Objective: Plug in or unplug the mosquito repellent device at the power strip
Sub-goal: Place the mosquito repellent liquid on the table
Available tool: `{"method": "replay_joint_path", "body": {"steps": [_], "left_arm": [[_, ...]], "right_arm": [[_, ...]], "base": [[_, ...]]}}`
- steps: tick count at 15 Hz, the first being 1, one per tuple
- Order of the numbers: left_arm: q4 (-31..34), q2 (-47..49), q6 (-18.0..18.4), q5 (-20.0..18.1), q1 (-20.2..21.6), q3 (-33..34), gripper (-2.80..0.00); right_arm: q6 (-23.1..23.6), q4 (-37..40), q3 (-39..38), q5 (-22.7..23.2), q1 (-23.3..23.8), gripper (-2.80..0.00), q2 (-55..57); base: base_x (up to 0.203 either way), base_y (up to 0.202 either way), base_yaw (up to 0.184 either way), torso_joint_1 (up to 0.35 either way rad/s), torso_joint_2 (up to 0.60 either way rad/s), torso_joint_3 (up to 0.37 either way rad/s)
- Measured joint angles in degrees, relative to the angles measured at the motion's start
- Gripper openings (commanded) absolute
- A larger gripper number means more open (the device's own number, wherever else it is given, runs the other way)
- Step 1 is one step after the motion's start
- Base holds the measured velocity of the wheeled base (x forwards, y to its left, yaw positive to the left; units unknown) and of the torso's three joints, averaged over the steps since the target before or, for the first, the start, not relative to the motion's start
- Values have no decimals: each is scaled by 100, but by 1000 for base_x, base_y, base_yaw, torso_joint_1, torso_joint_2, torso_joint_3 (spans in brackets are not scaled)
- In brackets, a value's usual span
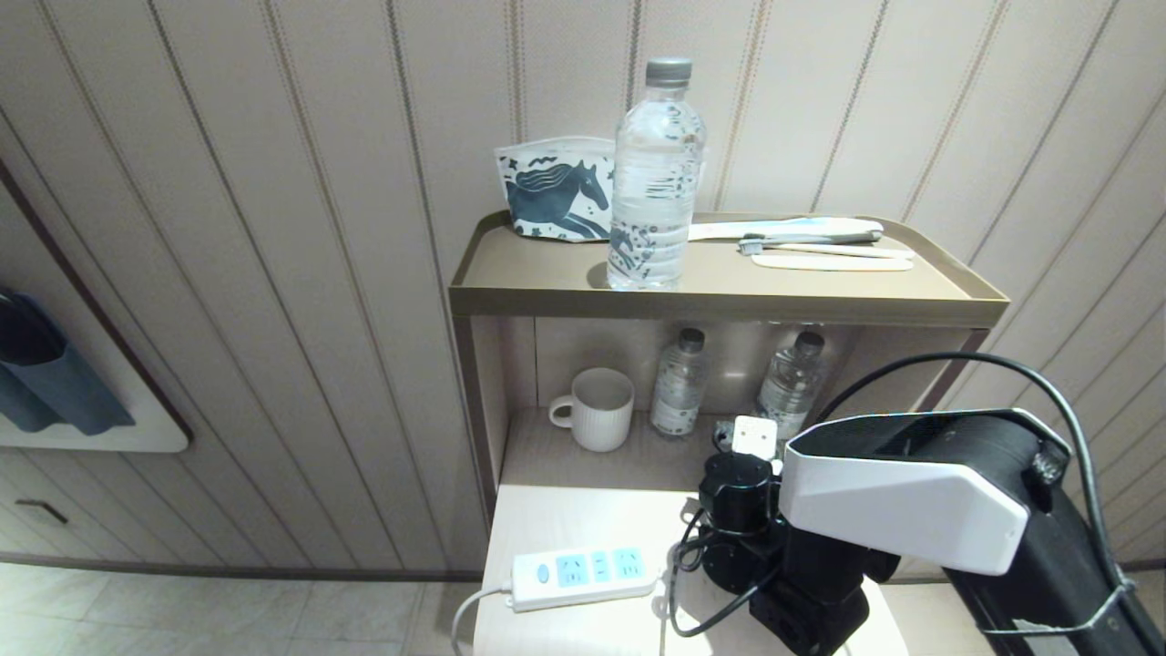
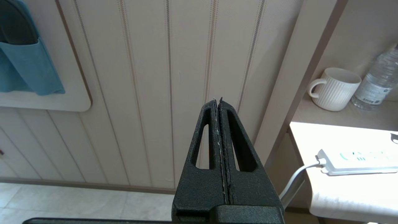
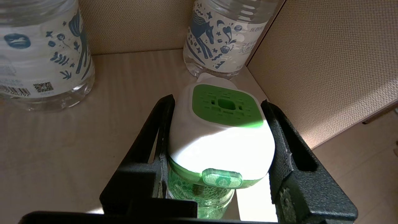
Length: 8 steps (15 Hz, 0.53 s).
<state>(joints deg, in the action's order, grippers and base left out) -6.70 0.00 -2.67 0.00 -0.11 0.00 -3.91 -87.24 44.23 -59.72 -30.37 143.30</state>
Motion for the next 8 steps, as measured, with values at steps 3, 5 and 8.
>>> {"method": "replay_joint_path", "body": {"steps": [3,5,8], "left_arm": [[-1,0,0,-2,0,0,-280],[-1,0,-2,0,0,0,-280],[-1,0,-2,0,0,0,-280]], "right_arm": [[-1,-5,-43,-1,-24,-280,9],[0,-5,-84,-6,-28,-280,-5],[0,-2,-143,-34,-76,-280,-16]], "base": [[0,0,0,0,0,0],[0,0,0,0,0,0],[0,0,0,0,0,0]]}}
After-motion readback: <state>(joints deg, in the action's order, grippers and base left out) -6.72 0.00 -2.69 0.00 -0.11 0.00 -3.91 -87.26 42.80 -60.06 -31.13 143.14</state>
